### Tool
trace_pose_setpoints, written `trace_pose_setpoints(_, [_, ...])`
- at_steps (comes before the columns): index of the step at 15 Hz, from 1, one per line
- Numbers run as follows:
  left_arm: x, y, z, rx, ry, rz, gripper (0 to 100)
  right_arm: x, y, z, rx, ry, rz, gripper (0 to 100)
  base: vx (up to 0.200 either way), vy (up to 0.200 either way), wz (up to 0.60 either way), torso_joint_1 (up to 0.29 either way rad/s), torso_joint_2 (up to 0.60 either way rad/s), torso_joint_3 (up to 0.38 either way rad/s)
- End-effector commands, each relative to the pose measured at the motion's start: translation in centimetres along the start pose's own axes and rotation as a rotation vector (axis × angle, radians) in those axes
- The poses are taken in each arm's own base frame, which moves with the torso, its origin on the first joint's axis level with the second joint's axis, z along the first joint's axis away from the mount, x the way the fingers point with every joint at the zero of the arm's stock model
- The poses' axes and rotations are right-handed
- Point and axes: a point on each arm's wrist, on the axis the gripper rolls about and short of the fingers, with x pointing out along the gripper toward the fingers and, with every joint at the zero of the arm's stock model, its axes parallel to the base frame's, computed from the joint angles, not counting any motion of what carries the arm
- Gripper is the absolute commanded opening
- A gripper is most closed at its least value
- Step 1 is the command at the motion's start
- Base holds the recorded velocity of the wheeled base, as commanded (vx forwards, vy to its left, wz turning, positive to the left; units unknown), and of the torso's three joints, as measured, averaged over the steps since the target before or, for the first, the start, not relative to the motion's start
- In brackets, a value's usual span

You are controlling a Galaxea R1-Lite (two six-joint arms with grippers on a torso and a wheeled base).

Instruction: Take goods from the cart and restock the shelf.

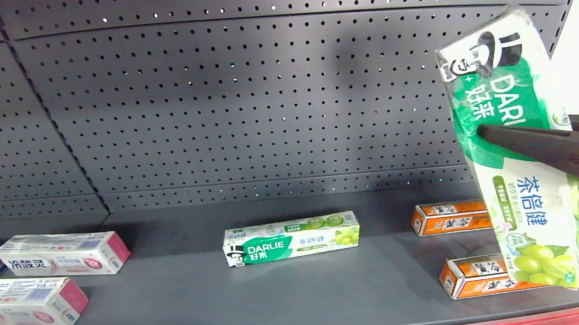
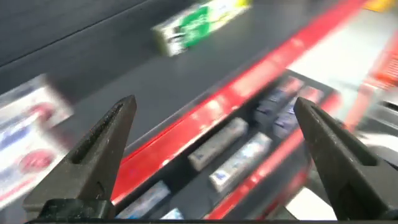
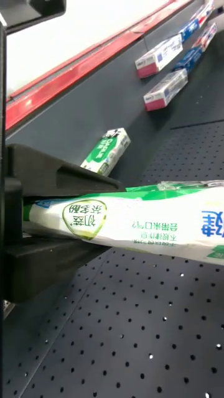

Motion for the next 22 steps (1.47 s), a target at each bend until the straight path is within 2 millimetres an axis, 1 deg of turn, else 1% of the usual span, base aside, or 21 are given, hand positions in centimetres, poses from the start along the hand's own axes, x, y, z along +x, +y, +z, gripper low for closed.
trace_pose_setpoints(1, [2.5, 1.1, 2.9, -0.011, 0.088, -0.058, 100, -0.3, 0.1, 0.2, -0.003, -0.013, 0.001, 0, 0.000, 0.000, 0.00, 0.000, 0.00, 0.000])
trace_pose_setpoints(2, [3.8, 1.5, 3.9, -0.023, 0.089, -0.056, 100, -0.3, 0.0, 0.6, -0.021, -0.025, -0.002, 0, 0.000, 0.000, 0.00, 0.000, 0.00, 0.000])
trace_pose_setpoints(4, [6.5, 2.0, 4.2, -0.032, 0.180, -0.076, 100, -0.3, 0.0, 0.8, -0.044, -0.028, -0.003, 0, 0.000, 0.000, 0.00, 0.000, 0.00, 0.000])
trace_pose_setpoints(6, [10.1, 2.9, 5.9, -0.018, 0.220, -0.094, 100, -0.5, 0.1, 0.5, -0.074, -0.013, -0.005, 0, 0.000, 0.000, 0.00, 0.000, 0.00, 0.000])
trace_pose_setpoints(7, [10.8, 3.1, 6.3, -0.019, 0.217, -0.099, 100, -0.5, 0.1, 0.5, -0.078, -0.009, -0.010, 0, 0.000, 0.000, 0.00, 0.000, 0.00, 0.000])
trace_pose_setpoints(9, [13.3, 4.0, 8.3, -0.023, 0.246, -0.108, 100, -1.4, 0.2, 1.1, -0.085, -0.036, -0.026, 0, 0.000, 0.000, 0.00, 0.000, 0.00, 0.000])
trace_pose_setpoints(10, [14.1, 4.2, 8.7, 0.013, 0.261, -0.121, 100, -1.7, 0.2, 1.3, -0.087, -0.048, -0.026, 0, 0.000, 0.000, 0.00, 0.000, 0.00, 0.000])
trace_pose_setpoints(11, [15.0, 4.4, 8.7, 0.045, 0.271, -0.153, 100, -2.1, 0.3, 1.3, -0.087, -0.048, -0.026, 0, 0.000, 0.000, 0.00, 0.000, 0.00, 0.000])
trace_pose_setpoints(12, [16.3, 4.9, 8.7, 0.062, 0.263, -0.223, 100, -2.6, 0.4, 1.2, -0.084, -0.030, -0.022, 0, 0.000, 0.000, 0.00, 0.000, 0.00, 0.000])
trace_pose_setpoints(13, [17.5, 5.9, 8.5, 0.088, 0.263, -0.251, 100, -3.1, 0.5, 1.0, -0.082, -0.016, -0.015, 0, 0.000, 0.000, 0.00, 0.000, 0.00, 0.000])
trace_pose_setpoints(14, [18.8, 7.2, 8.6, 0.130, 0.262, -0.254, 100, -3.2, 0.5, 1.0, -0.080, -0.009, -0.013, 0, 0.000, 0.000, 0.00, 0.000, 0.00, 0.000])
trace_pose_setpoints(15, [19.8, 8.5, 9.2, 0.128, 0.241, -0.275, 100, -3.2, 0.6, 1.0, -0.082, -0.012, -0.002, 0, 0.000, 0.000, 0.00, 0.000, 0.00, 0.000])
trace_pose_setpoints(17, [21.3, 9.6, 9.8, 0.107, 0.208, -0.334, 100, -3.1, 0.9, 1.0, -0.080, -0.013, 0.018, 0, 0.000, 0.000, 0.00, 0.000, 0.00, 0.000])
trace_pose_setpoints(18, [22.3, 10.1, 10.0, 0.100, 0.196, -0.365, 100, -3.1, 1.0, 0.8, -0.079, -0.009, 0.031, 0, 0.000, 0.000, 0.00, 0.000, 0.00, 0.000])
trace_pose_setpoints(19, [23.8, 10.6, 10.0, 0.108, 0.183, -0.407, 100, -3.1, 1.1, 0.6, -0.077, -0.003, 0.038, 0, 0.000, 0.000, 0.00, 0.000, 0.00, 0.000])
trace_pose_setpoints(20, [24.8, 11.2, 9.6, 0.122, 0.182, -0.430, 100, -3.1, 1.1, 0.6, -0.077, -0.003, 0.038, 0, 0.000, 0.000, 0.00, 0.000, 0.00, 0.000])
trace_pose_setpoints(21, [26.4, 12.3, 8.7, 0.154, 0.180, -0.462, 100, -3.2, 1.1, 0.6, -0.078, -0.004, 0.038, 0, 0.000, 0.000, 0.00, 0.000, 0.00, 0.000])
trace_pose_setpoints(22, [27.5, 12.8, 7.7, 0.162, 0.190, -0.486, 100, -3.3, 1.2, 0.7, -0.078, -0.009, 0.037, 0, 0.000, 0.000, 0.00, 0.000, 0.00, 0.000])
